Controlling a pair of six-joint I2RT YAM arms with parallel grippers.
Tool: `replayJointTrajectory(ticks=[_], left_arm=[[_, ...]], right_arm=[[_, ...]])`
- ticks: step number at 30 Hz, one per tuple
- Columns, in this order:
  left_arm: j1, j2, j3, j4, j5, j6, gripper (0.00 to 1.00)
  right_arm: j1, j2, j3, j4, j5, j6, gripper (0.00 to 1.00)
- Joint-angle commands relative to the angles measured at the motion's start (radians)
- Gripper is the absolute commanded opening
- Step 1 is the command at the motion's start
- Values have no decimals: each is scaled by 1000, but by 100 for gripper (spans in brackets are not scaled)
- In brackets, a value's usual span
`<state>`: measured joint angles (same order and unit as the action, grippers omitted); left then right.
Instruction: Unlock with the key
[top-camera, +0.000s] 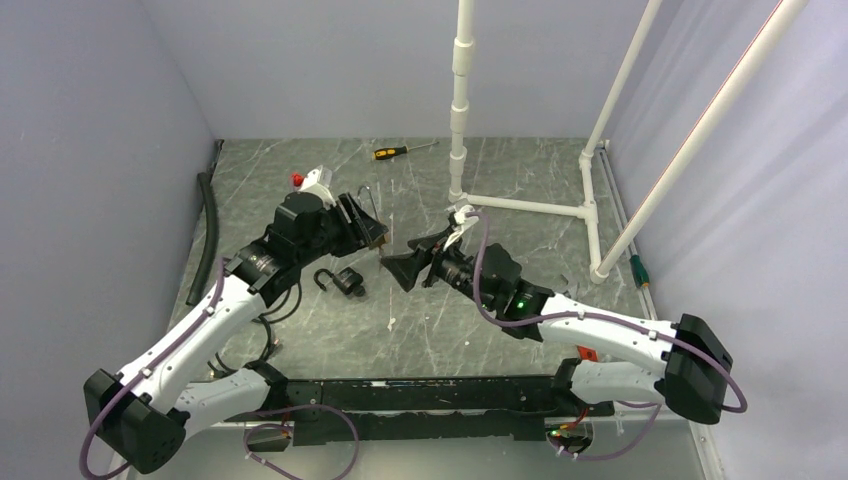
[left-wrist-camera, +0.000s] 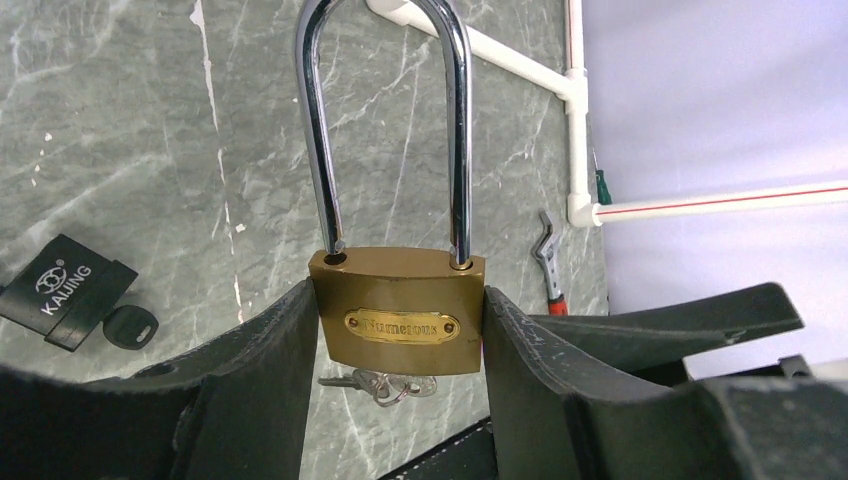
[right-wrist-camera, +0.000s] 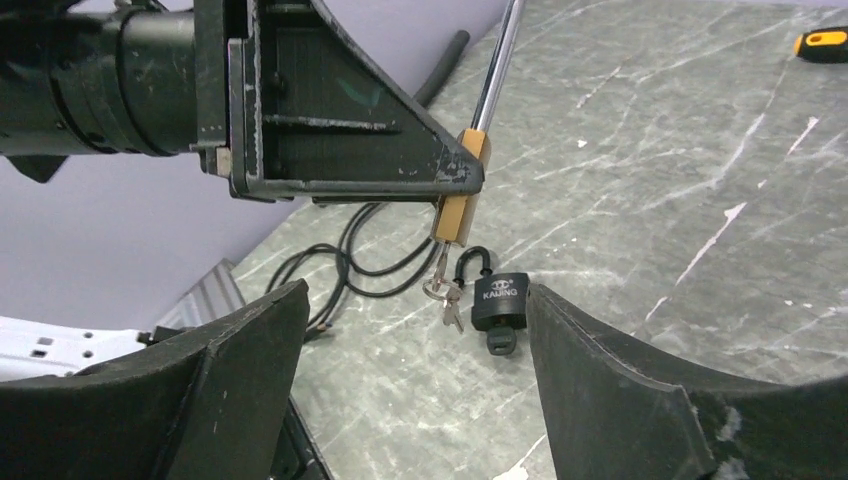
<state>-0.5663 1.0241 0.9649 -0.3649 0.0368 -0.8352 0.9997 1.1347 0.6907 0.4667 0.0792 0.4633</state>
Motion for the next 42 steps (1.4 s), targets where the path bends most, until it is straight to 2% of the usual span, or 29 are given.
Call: replayJointTrajectory(ticks=[1,9,21,27,32,37,42], left_arm=[[-3,-3,26,94,-16,-88,0],[-2,-7,-19,160,74,-169,0],[-12,7,-43,212,125,-216,0],[-21,25,-37,222,140,-235,0],[-28,27,-52,257,158,-263,0],[-31,32,-64,281,176,-285,0],[-35,32,-64,294,197,-291,0]], right_arm=[[35,28,59,18,130,-48,82],[39,81,43,99,245,-36,80],[37,160,97,154,270,-18,72],[36,204,101,192,280,22,57],[36,218,95,217,283,46,53],[37,208,68,249,302,56,43],[37,199,45,262,314,55,27]])
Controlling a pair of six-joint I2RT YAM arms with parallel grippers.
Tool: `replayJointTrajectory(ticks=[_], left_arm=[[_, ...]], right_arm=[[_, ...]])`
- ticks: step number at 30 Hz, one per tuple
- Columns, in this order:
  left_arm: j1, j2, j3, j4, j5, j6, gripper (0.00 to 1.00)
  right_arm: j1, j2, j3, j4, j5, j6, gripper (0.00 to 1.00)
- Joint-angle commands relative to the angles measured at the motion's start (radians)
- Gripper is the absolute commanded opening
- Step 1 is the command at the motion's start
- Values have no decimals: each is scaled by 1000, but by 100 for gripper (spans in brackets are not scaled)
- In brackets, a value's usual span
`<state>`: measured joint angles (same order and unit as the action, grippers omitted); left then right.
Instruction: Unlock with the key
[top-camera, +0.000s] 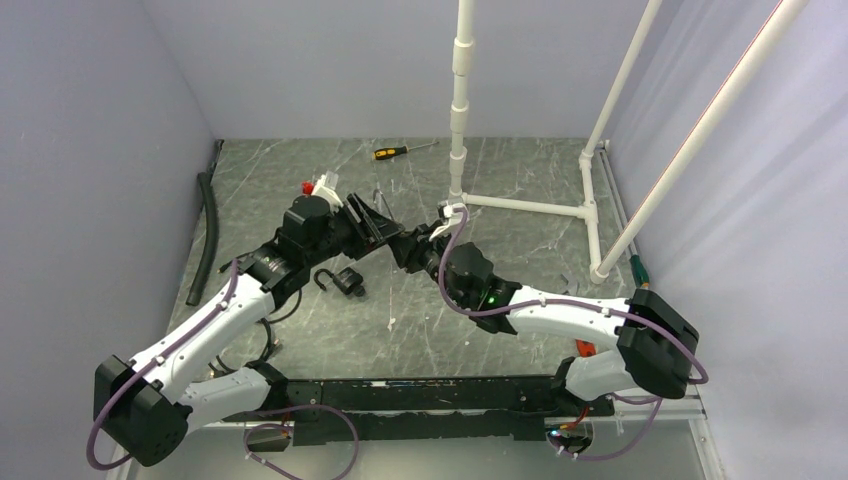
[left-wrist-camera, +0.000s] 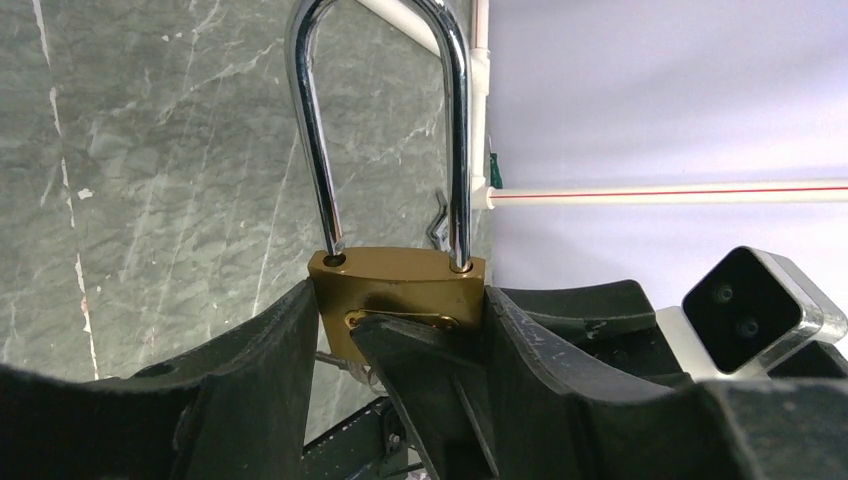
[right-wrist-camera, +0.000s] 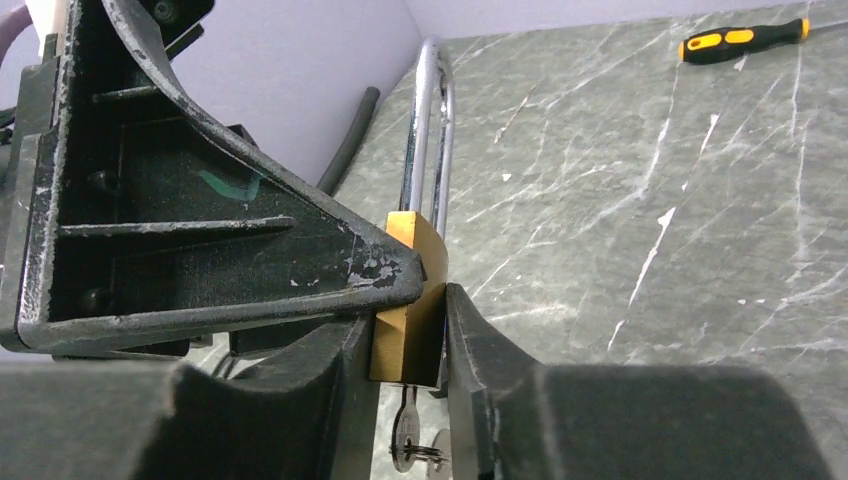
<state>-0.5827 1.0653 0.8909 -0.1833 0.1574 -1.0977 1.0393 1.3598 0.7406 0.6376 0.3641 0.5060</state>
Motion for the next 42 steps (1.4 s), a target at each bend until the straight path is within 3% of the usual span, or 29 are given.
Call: replayJointTrajectory(ticks=[1,6,9,10,13,15,19,24,32,38,42], left_arm=[[-19,-12,7,117,81,-25,0],[-27,-45,-19,168,92,41,0],[-28,-78,-31,166,74,87,14],[-28,-89,-39,173,69,104,24],[-27,-113,-54,176,77,167,78],[-28,-117,-31,133,71,233,97],[-28,-109,29,17,75,408,99],[-26,-131,40,15,265,550,99],[-25,-197,-55,94,278,464,98],[-25,-179,-171,308,397,382,91],[-24,-183,-166,342,444,401,88]], right_arm=[[-3,-25,-7,90,31,12,22],[-3,-33,-24,100,23,13,4],[-3,-48,-35,100,15,17,0],[-3,-56,-38,104,13,18,0],[-2,-84,-54,96,3,21,0],[-2,-110,-62,78,-1,25,0],[-2,-180,-99,57,1,34,0],[-2,-316,-165,-24,-26,38,0],[-2,-588,-298,-198,-137,44,0],[-4,-706,-360,-160,-289,71,0],[-4,-732,-352,-176,-399,85,0]])
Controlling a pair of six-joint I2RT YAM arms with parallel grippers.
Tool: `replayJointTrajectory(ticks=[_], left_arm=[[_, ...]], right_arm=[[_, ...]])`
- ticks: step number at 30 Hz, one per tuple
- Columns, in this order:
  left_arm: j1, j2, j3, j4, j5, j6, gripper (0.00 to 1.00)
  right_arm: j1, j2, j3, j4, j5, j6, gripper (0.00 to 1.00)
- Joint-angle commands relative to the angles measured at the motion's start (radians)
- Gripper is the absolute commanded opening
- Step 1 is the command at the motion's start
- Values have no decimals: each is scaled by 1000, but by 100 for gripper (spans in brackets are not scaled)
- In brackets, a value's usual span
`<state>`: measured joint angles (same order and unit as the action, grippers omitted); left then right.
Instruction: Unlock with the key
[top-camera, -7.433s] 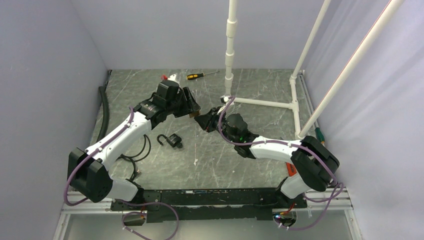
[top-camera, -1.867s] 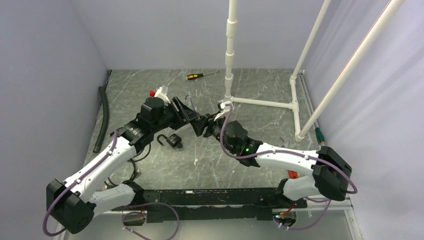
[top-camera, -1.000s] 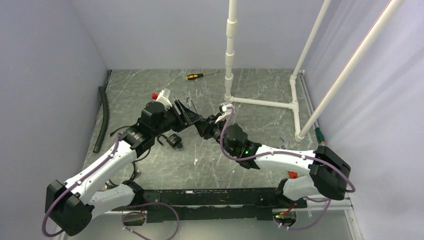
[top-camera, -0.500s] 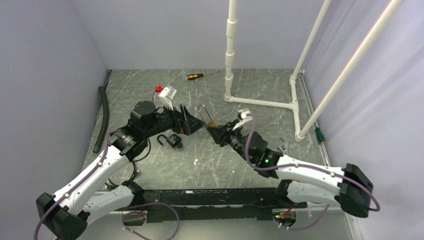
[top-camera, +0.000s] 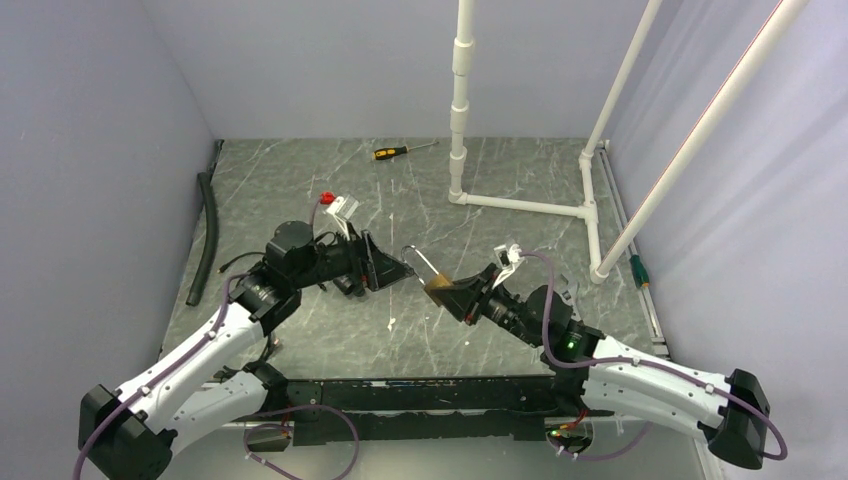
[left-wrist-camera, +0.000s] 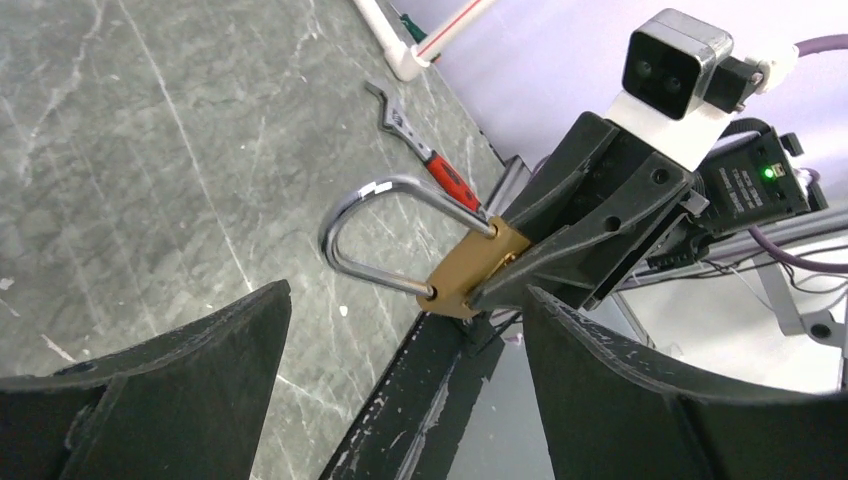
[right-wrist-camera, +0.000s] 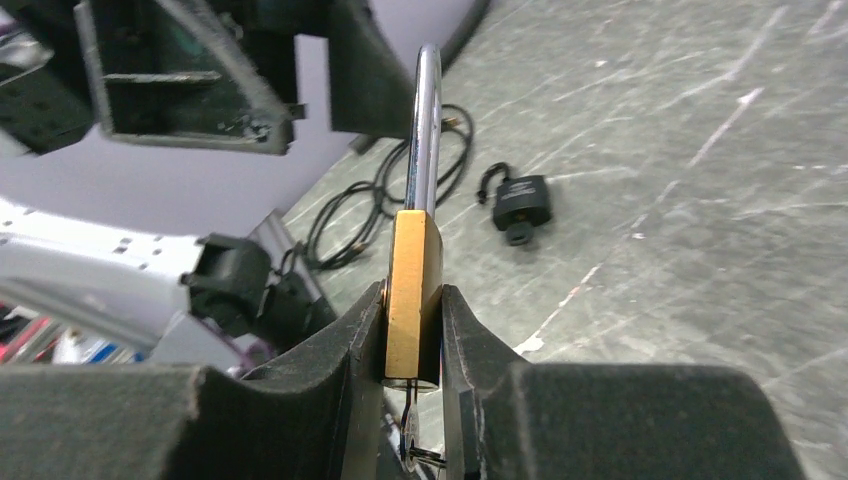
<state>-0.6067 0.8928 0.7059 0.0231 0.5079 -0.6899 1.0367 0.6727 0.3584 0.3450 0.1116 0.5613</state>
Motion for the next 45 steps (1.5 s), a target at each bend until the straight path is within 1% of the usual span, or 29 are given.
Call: replayJointTrajectory(ticks=[1,5,6,8,10,11,12,13,14,17,18,20,23,28,31,35,39,45], left_arm=[[0,-12,27,122,92,-1,88],[-1,-28,27,94,71,20,85],[-1,-30,17,104,71,18,82],[-1,-33,-3,119,69,10,71],[-1,-30,-13,118,59,6,56],[-1,-26,-16,116,57,6,50],[-1,-22,-19,115,57,6,46],[-1,-19,-22,117,60,6,45],[-1,-17,-26,123,64,3,46],[-1,-23,-39,123,71,5,56],[-1,-32,-43,116,69,6,58],[-1,-46,-55,114,62,5,59],[-1,-59,-81,126,62,-6,58],[-1,-72,-130,157,59,-38,39],[-1,-81,-145,165,47,-61,17],[-1,-65,-109,80,34,-69,0],[0,-59,-48,-34,14,-62,0],[-1,-60,38,-272,-104,-90,0]], right_arm=[[-1,-50,28,117,-167,34,0],[-1,-59,7,135,-202,51,0],[-2,-57,5,140,-208,51,0],[-1,-47,5,148,-219,51,0],[-1,-34,6,161,-220,51,0],[-1,-25,9,166,-220,51,0],[-1,-15,11,172,-221,52,0],[-2,-6,14,178,-222,52,0],[-3,0,14,185,-222,53,0],[-4,5,16,207,-221,57,0],[-5,5,18,211,-222,56,0],[-4,9,20,213,-221,55,0],[-6,17,17,225,-221,59,0],[-7,33,13,240,-224,64,0],[-7,48,11,246,-227,64,0],[-7,68,19,231,-229,48,0],[-7,66,39,150,-182,0,0],[-7,64,48,46,-79,-62,0]])
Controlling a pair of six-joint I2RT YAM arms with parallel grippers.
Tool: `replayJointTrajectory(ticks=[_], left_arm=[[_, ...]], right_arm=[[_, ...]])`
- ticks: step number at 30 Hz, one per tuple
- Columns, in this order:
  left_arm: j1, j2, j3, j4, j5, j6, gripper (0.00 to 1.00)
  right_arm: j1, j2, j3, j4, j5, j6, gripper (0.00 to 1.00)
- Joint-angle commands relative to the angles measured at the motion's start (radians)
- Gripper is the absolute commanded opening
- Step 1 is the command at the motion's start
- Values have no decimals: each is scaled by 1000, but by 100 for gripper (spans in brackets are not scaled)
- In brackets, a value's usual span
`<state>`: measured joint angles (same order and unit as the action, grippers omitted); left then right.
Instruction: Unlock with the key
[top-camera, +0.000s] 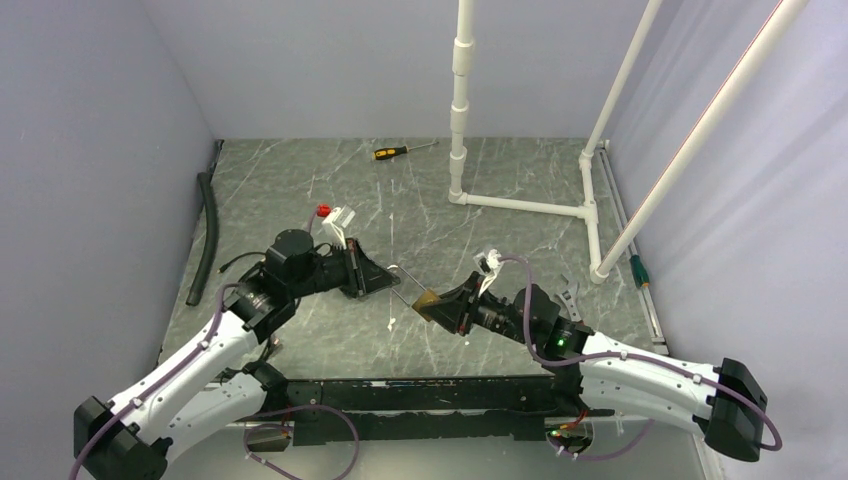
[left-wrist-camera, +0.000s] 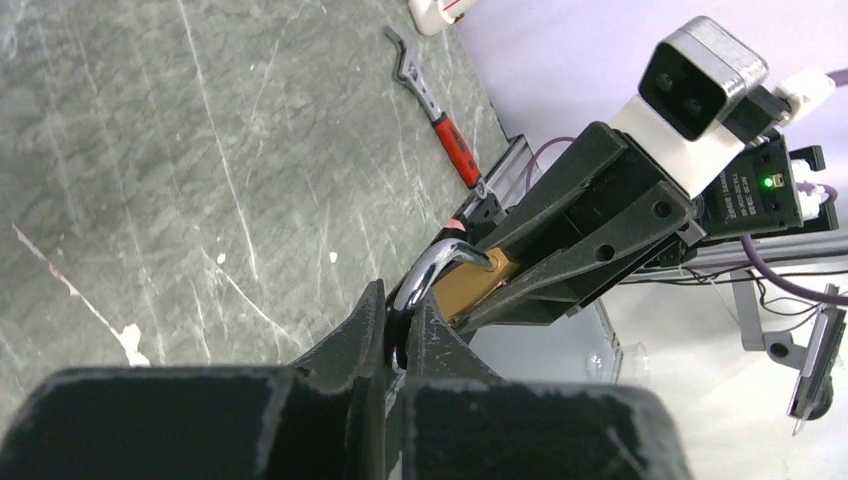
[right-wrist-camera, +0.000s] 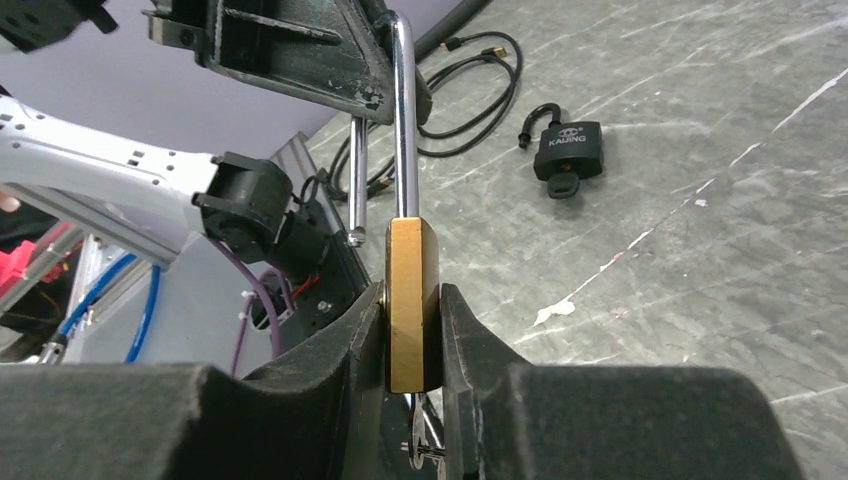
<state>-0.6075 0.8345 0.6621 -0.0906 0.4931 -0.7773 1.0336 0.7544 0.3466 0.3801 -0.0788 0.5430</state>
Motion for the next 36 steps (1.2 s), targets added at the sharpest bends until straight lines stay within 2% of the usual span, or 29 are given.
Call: replayJointTrajectory(ticks=[1,11,18,22,36], left_arm=[[0,3,87,-175,-90,-5,0],[0,20,28,-176,-95,-25,1],[0,39,15,-153,-105,-14,20],[0,60,5,-123,-85,-13,35],[0,106,-60,-78,-112,-4,37]], right_arm=[[-4,-10,60,6,119,-48,0],[0,140,73,-32,257,-40,0],[14,213,84,-31,280,-50,0],[28,245,102,-58,316,-65,0],[73,346,183,-164,420,-129,0]])
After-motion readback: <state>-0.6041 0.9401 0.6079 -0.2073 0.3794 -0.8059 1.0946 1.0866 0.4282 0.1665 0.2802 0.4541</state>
